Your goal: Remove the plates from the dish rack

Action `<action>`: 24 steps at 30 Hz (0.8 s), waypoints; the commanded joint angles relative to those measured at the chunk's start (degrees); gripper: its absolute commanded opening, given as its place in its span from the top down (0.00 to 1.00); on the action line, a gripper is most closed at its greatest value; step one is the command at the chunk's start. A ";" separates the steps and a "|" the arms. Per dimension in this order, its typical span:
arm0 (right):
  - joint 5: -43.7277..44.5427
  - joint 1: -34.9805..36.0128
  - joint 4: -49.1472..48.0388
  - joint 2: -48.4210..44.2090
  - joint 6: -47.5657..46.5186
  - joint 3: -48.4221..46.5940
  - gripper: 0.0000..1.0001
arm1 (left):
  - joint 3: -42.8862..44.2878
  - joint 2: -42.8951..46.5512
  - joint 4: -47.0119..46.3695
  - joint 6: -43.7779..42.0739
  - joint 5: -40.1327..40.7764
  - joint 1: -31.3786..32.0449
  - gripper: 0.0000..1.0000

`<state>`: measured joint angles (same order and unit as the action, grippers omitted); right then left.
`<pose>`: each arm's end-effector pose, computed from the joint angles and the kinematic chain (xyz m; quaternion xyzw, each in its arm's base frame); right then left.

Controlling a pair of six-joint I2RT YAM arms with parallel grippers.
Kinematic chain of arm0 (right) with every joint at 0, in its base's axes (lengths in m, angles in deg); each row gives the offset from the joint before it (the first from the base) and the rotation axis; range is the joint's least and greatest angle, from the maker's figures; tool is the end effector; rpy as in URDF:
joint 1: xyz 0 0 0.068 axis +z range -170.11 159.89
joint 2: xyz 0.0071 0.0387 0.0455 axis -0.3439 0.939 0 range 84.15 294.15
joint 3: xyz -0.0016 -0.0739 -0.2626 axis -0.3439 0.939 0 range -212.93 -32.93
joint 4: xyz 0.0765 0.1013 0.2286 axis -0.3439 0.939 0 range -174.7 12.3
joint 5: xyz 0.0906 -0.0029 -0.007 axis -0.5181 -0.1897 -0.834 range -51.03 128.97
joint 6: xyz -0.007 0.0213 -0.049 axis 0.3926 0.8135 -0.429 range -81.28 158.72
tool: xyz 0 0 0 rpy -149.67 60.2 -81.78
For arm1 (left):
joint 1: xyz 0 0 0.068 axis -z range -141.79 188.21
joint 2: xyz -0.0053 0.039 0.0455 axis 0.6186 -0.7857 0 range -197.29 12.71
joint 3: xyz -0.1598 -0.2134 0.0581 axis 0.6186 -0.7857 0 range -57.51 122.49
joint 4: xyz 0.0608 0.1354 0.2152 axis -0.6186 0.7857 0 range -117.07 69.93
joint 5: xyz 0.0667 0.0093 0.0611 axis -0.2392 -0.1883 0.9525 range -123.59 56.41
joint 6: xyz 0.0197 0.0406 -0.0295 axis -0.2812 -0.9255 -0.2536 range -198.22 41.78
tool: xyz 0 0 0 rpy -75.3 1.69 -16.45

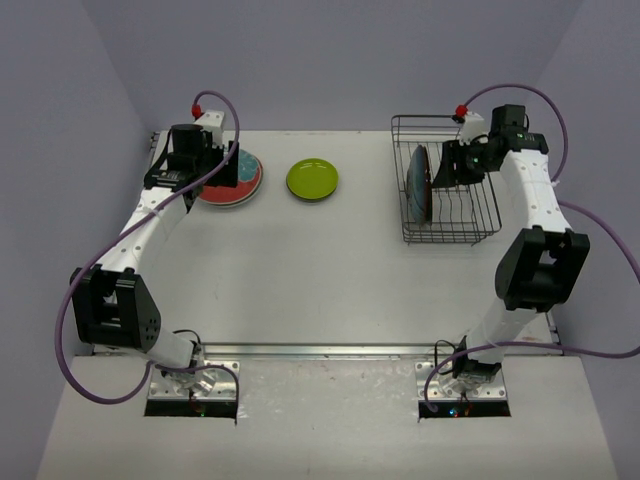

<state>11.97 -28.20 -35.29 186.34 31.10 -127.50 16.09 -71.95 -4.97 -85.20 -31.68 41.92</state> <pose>0.3826 -0.0380 0.3099 -0.0624 0.9327 0.1840 0.3039 0.3385 -0.0208 0.3284 0.0740 0.8763 0.0282 0.4753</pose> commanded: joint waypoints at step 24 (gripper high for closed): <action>-1.26 1.76 0.45 -1.80 -1.81 -1.08 0.50 | 0.40 0.31 -2.59 0.83 -0.51 0.07 0.24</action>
<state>11.90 -27.40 -34.70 186.32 29.85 -127.65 16.09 -71.95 -5.01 -85.20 -31.70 41.92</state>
